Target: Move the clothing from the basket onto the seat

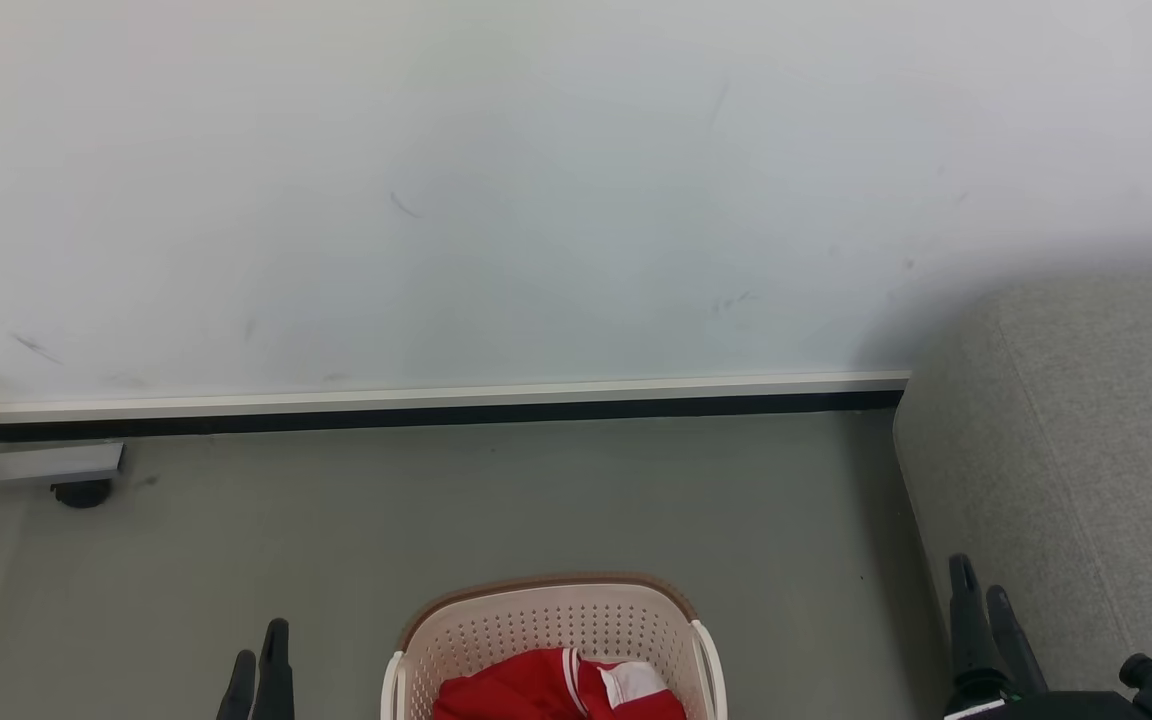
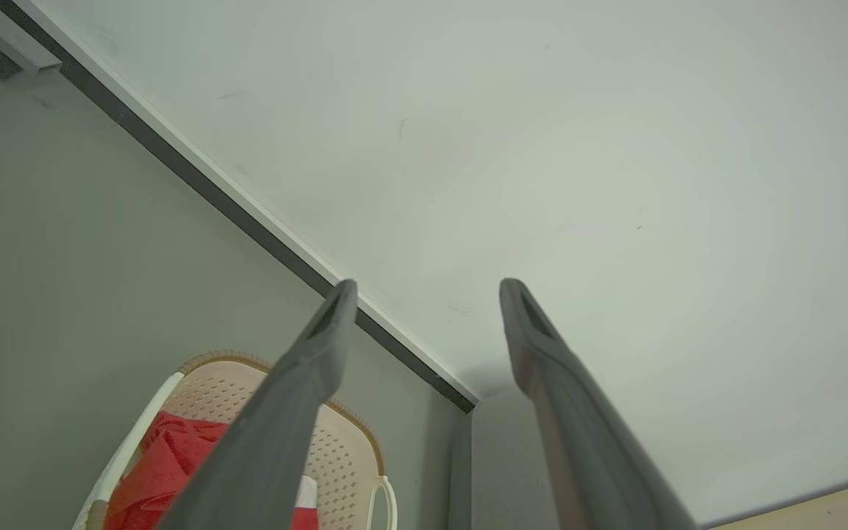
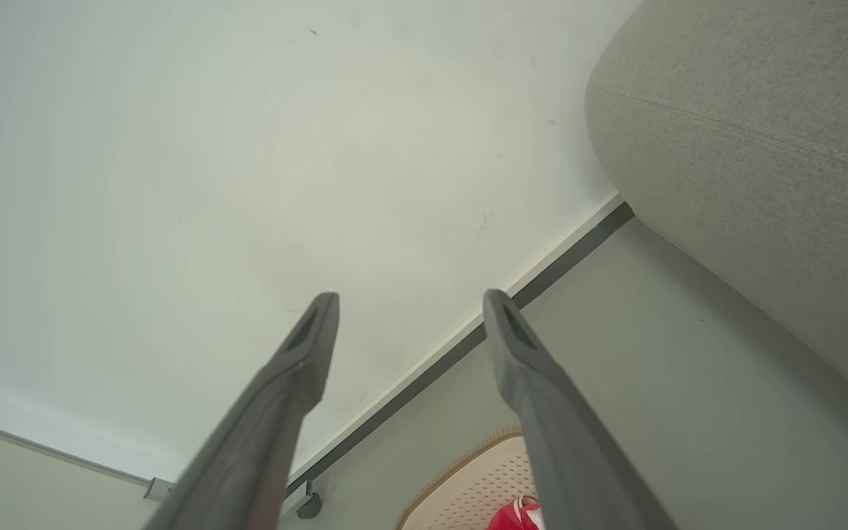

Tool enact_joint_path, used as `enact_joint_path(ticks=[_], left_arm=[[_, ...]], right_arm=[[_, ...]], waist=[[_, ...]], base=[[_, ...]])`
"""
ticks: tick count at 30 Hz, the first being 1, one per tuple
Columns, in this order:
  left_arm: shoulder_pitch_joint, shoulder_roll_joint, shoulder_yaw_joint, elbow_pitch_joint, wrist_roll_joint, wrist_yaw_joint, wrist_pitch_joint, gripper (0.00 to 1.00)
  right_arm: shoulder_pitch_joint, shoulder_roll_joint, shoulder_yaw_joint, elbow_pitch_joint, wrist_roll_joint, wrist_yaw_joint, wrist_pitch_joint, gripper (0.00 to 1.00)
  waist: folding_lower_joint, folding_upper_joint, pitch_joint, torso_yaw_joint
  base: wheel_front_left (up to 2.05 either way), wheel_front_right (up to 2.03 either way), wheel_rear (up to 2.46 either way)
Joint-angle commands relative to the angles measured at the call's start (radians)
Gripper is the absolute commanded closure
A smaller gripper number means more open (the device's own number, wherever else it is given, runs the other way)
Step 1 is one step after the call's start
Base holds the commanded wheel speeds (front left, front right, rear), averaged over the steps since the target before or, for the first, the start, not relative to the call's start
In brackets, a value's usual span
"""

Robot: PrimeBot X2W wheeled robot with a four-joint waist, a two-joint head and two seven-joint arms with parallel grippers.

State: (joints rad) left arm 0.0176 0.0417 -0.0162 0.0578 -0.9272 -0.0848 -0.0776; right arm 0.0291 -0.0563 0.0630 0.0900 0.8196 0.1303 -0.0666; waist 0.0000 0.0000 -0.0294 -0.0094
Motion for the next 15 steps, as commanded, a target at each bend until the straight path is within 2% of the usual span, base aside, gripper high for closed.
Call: enact_joint_path(ticks=[1,7,15], left_arm=[[-0.002,0.007,-0.006,-0.025,0.047,0.007,-0.013,0.0],[0.006,0.007,-0.02,-0.054,0.14,0.029,-0.031,0.0],[0.013,0.008,-0.034,-0.089,0.224,0.059,-0.052,0.0]], right_arm=[[-0.008,-0.006,0.01,-0.025,-0.049,0.0,-0.013,0.0],[-0.006,-0.013,0.049,-0.025,-0.141,0.0,-0.033,0.0],[-0.001,-0.011,0.084,-0.024,-0.177,0.0,-0.054,0.0]], waist=[[0.0,0.0,-0.001,-0.001],[0.0,0.0,-0.005,-0.004],[0.0,0.0,-0.011,-0.005]], base=[[0.0,0.0,0.0],[0.0,0.0,0.0],[0.0,0.0,0.0]])
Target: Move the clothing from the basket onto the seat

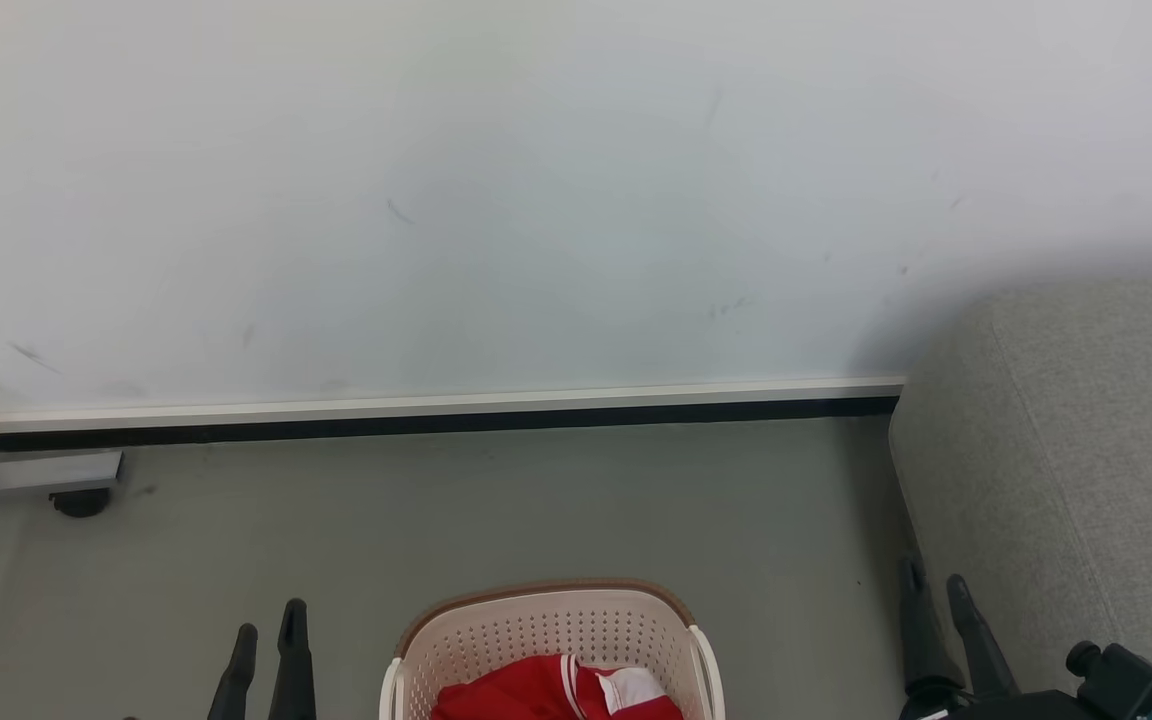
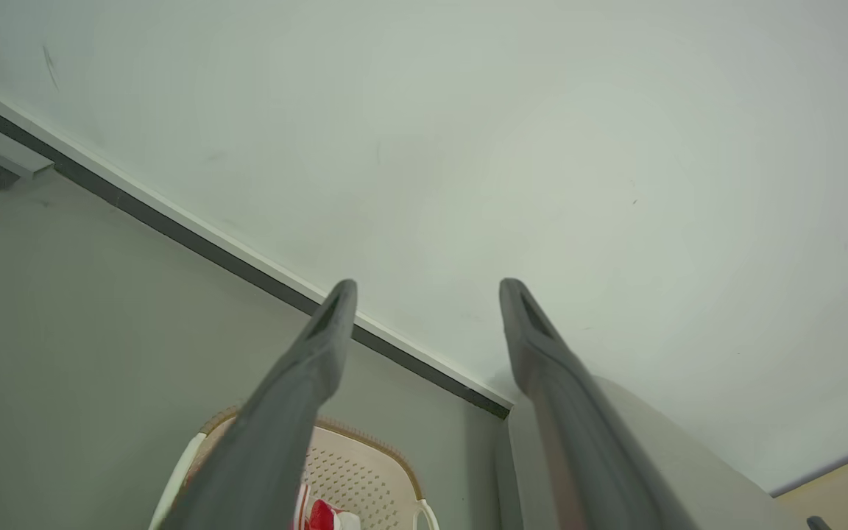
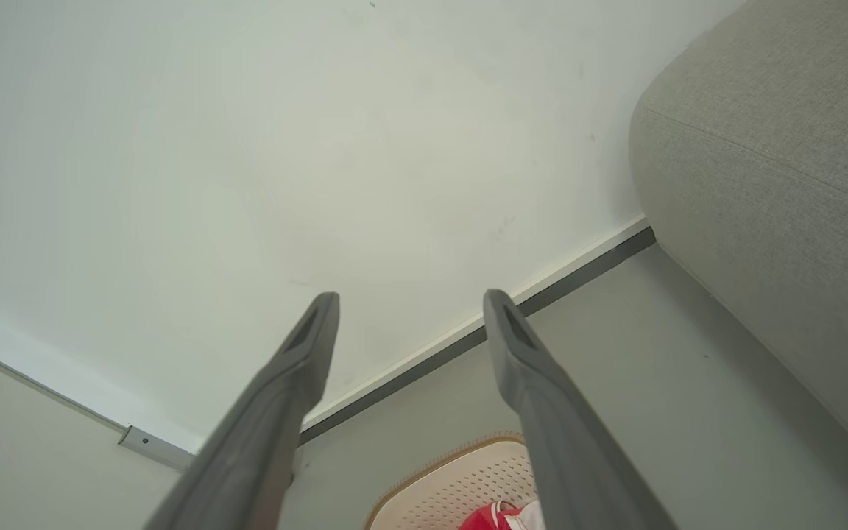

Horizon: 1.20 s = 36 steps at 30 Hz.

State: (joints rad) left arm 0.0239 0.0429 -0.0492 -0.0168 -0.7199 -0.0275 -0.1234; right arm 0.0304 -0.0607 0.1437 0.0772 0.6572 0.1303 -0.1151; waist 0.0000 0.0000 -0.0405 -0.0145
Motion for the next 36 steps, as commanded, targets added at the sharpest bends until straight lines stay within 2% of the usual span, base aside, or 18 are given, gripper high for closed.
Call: enact_joint_path(ticks=[1,24,36], left_arm=[[0.008,0.007,-0.002,-0.019,0.026,0.003,-0.008,0.0],[0.036,0.008,-0.052,-0.037,0.326,0.039,-0.066,0.0],[0.046,0.009,-0.062,-0.054,0.431,0.062,-0.092,0.0]], right_arm=[[-0.004,-0.009,0.008,-0.011,-0.023,0.0,-0.009,0.0],[0.005,-0.028,0.107,-0.023,-0.25,0.0,-0.069,0.0],[0.012,-0.021,0.128,-0.02,-0.369,0.001,-0.096,0.0]], waist=[[0.0,0.0,-0.001,0.0],[0.0,0.0,-0.026,-0.002],[0.0,0.0,-0.036,-0.004]], base=[[0.0,0.0,0.0],[0.0,0.0,0.0],[0.0,0.0,0.0]])
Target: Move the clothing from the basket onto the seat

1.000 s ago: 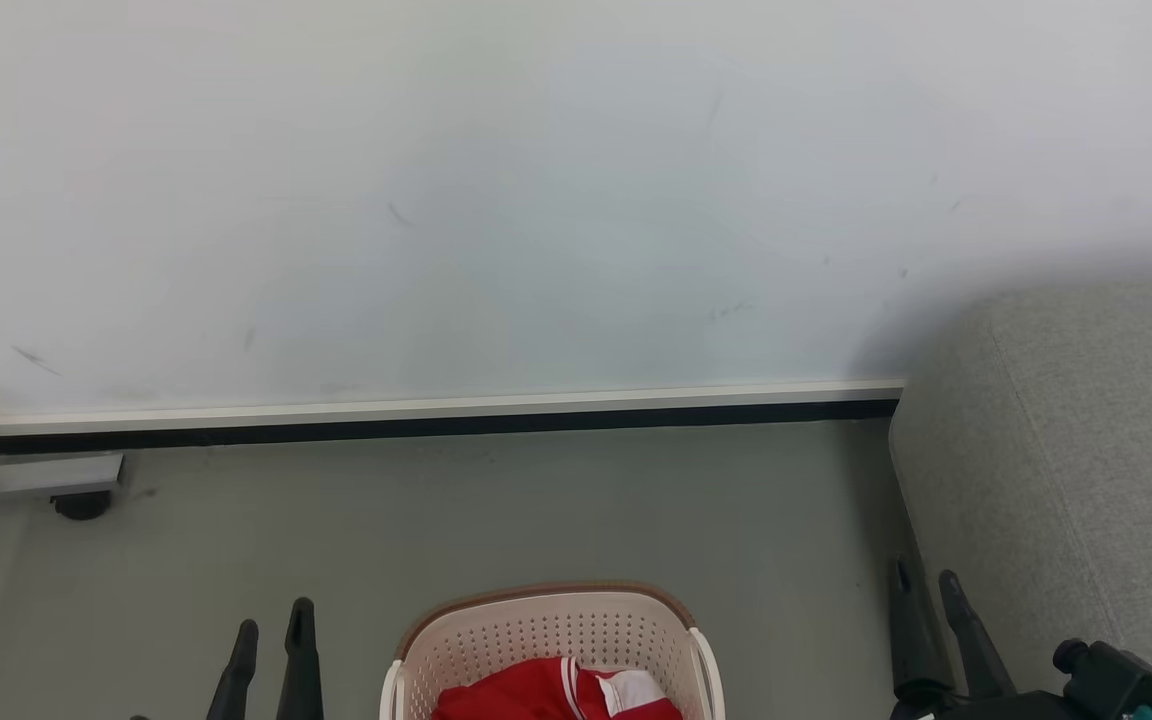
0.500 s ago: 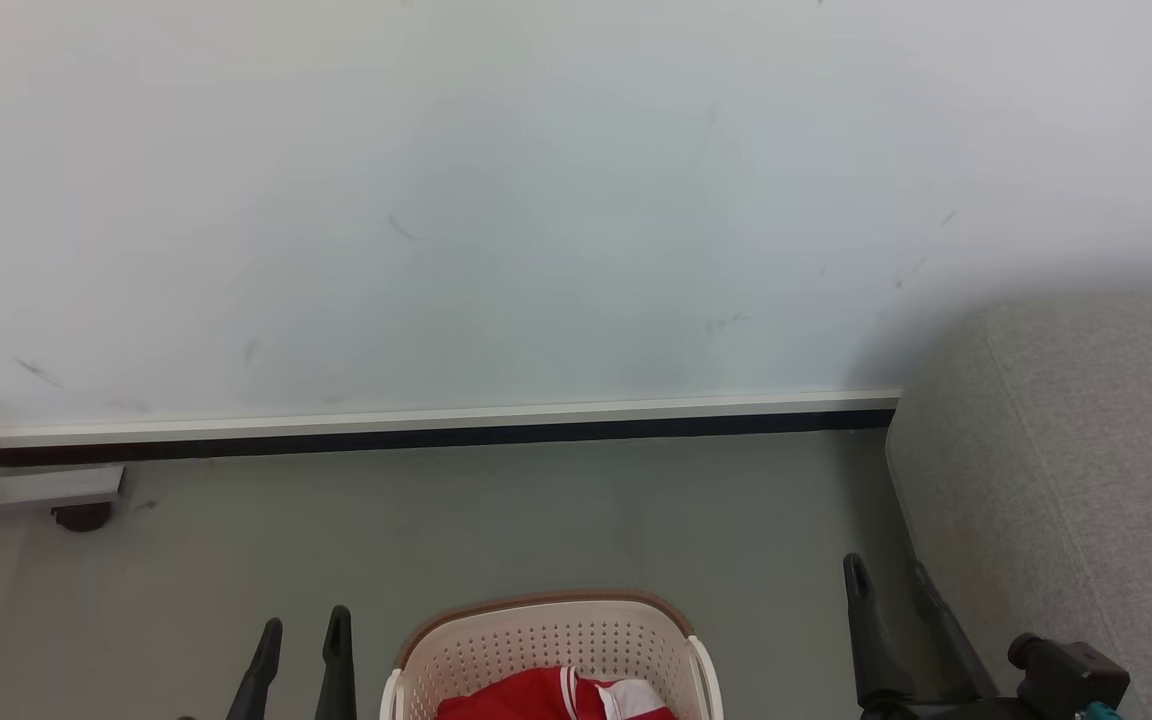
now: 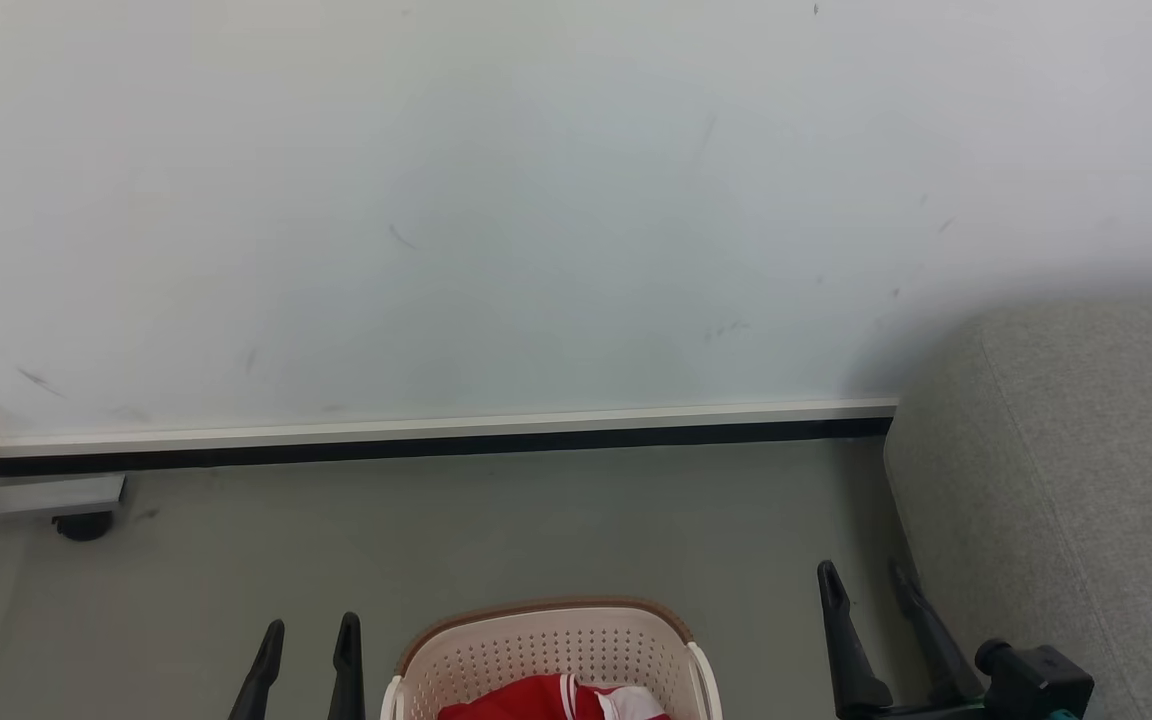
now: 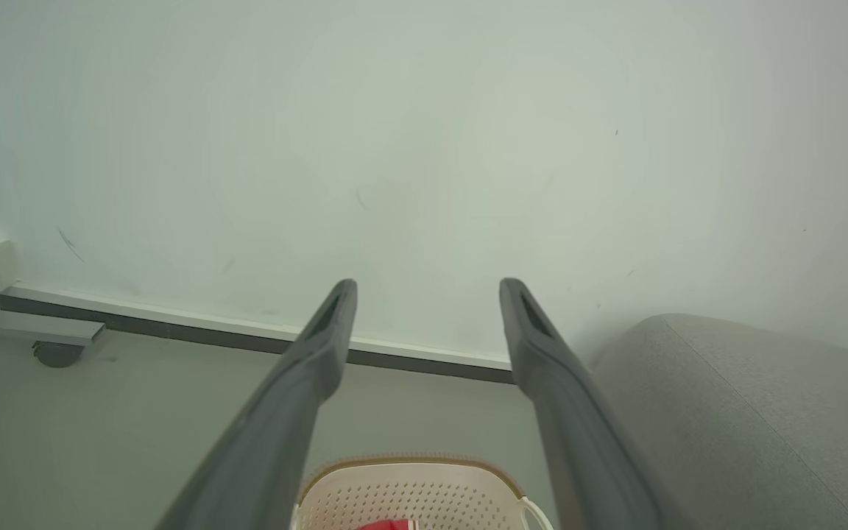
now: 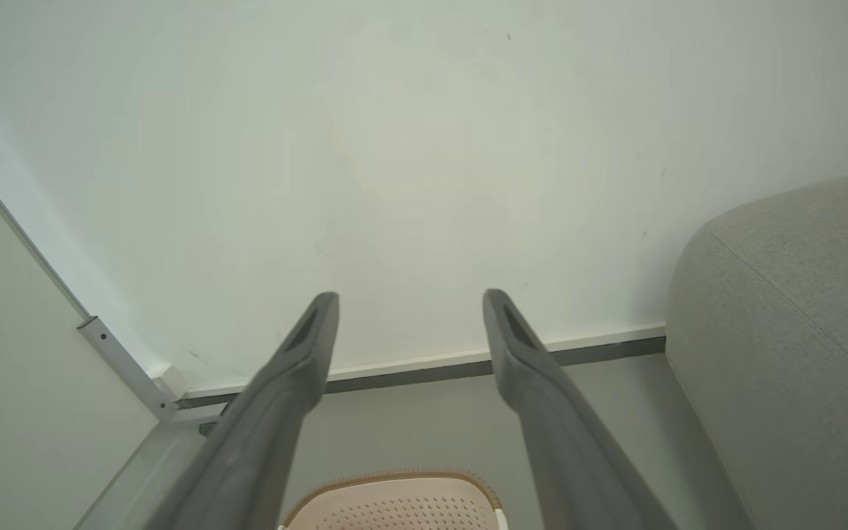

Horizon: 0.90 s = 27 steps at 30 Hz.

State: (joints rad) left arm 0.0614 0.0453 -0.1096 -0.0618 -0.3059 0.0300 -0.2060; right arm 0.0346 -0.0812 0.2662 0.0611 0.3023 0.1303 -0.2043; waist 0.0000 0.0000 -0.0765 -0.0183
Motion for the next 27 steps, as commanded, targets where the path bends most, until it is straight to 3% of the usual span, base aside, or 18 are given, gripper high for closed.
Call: enact_joint_path(ticks=[1,27], left_arm=[[0.009,0.006,-0.002,-0.01,0.027,0.006,-0.011,0.0],[0.025,0.007,-0.03,-0.03,0.22,0.034,-0.058,0.0]], right_arm=[[0.009,0.0,0.007,-0.003,-0.023,0.001,-0.01,0.0],[0.014,0.026,0.021,-0.003,-0.222,0.001,-0.06,0.0]], waist=[[0.0,0.0,-0.001,0.0],[0.0,0.0,-0.026,0.002]], base=[[0.0,0.0,0.0],[0.0,0.0,0.0]])
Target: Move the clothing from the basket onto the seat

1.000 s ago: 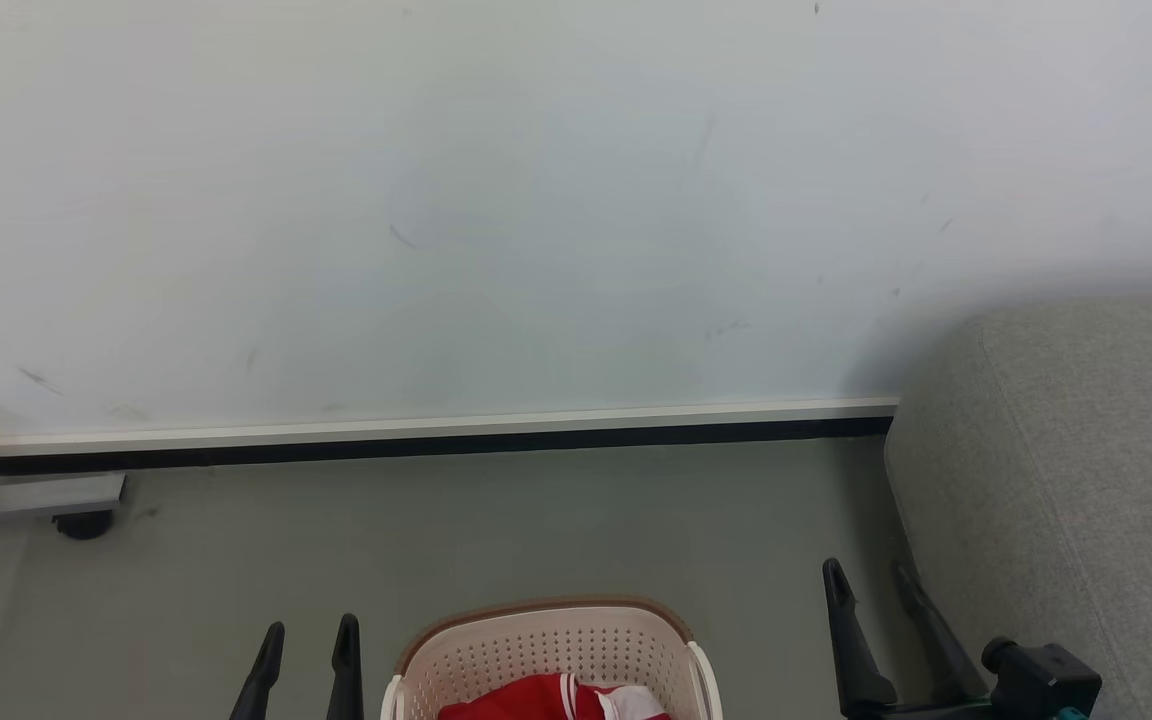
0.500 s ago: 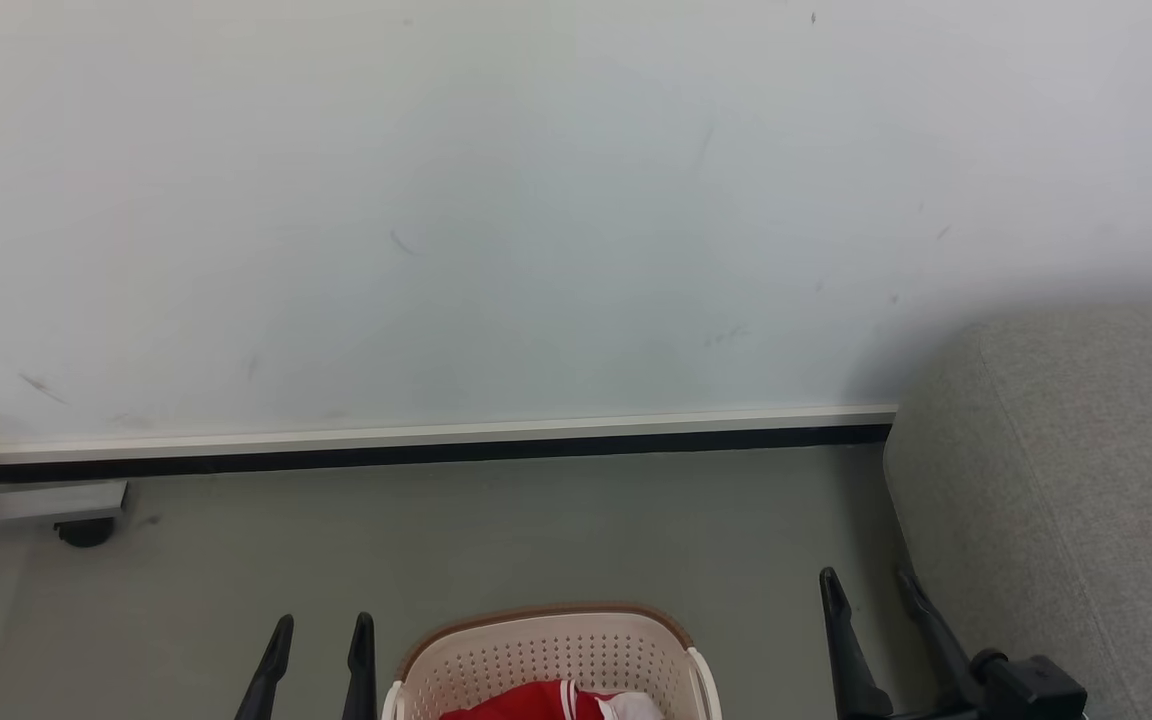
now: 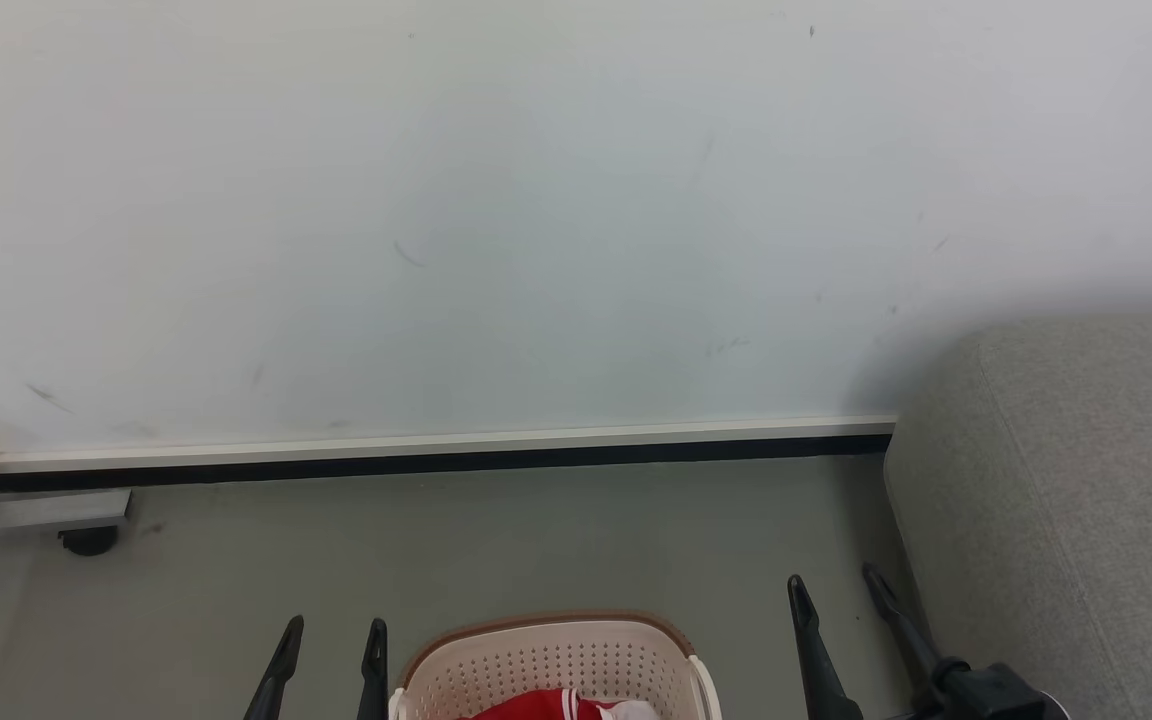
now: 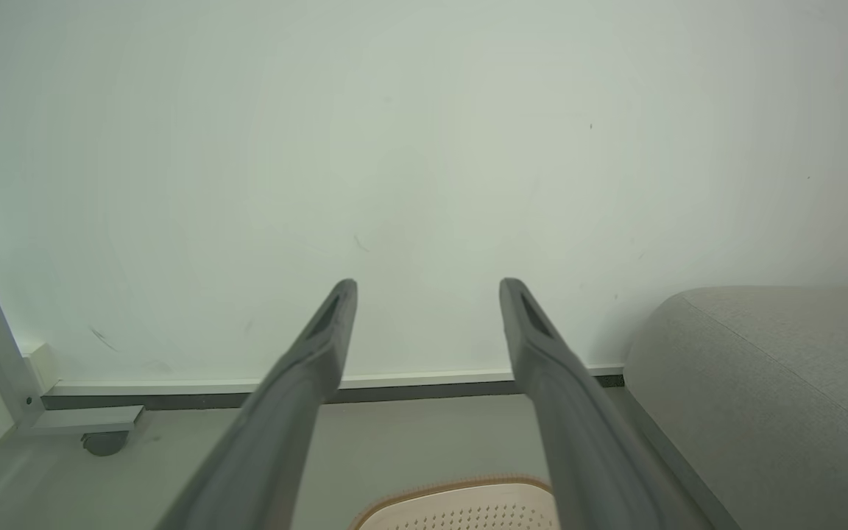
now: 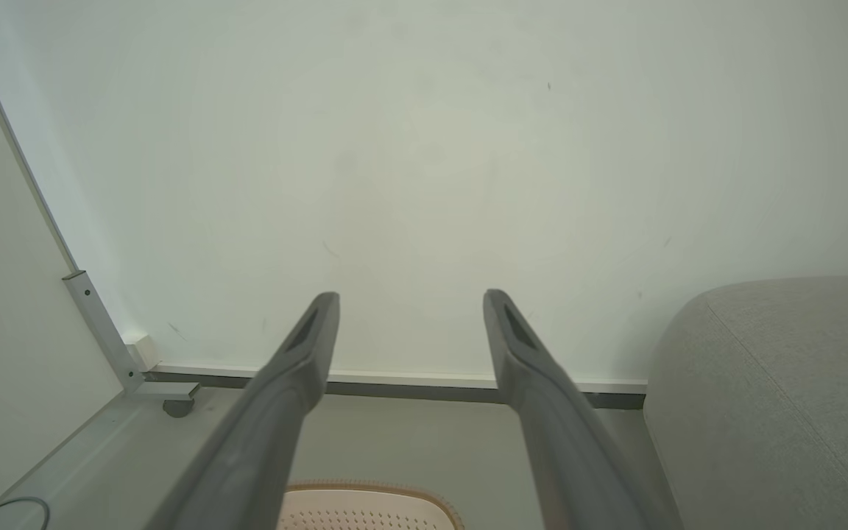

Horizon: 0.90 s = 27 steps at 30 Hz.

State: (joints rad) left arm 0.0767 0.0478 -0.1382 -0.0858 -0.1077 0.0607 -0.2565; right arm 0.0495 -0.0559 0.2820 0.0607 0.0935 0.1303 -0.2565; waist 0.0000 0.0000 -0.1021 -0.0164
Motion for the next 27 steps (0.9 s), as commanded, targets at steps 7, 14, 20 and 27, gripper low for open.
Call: enact_joint_path(ticks=[7,14,20,27], left_arm=[[0.012,0.004,-0.003,-0.009,0.017,0.001,-0.01,0.0],[0.013,0.004,-0.001,-0.007,0.015,0.0,-0.01,0.0],[0.015,0.004,0.001,-0.009,0.014,-0.002,-0.01,0.0],[0.015,0.004,0.004,0.007,0.012,-0.001,-0.01,0.0]], right_arm=[[-0.001,0.0,0.013,0.005,-0.003,0.001,-0.01,0.0],[-0.004,0.0,0.013,0.001,-0.009,0.001,-0.01,0.0],[-0.002,0.001,0.013,-0.001,-0.014,0.001,-0.009,0.0],[-0.012,0.002,0.009,-0.006,-0.007,0.001,-0.009,0.0]], waist=[[0.0,0.0,0.0,0.005],[0.0,0.0,0.0,0.005],[0.0,0.0,-0.001,0.004],[0.0,0.0,0.016,-0.01]], base=[[0.0,0.0,0.0],[0.0,0.0,0.0],[0.0,0.0,0.0],[0.0,0.0,0.0]])
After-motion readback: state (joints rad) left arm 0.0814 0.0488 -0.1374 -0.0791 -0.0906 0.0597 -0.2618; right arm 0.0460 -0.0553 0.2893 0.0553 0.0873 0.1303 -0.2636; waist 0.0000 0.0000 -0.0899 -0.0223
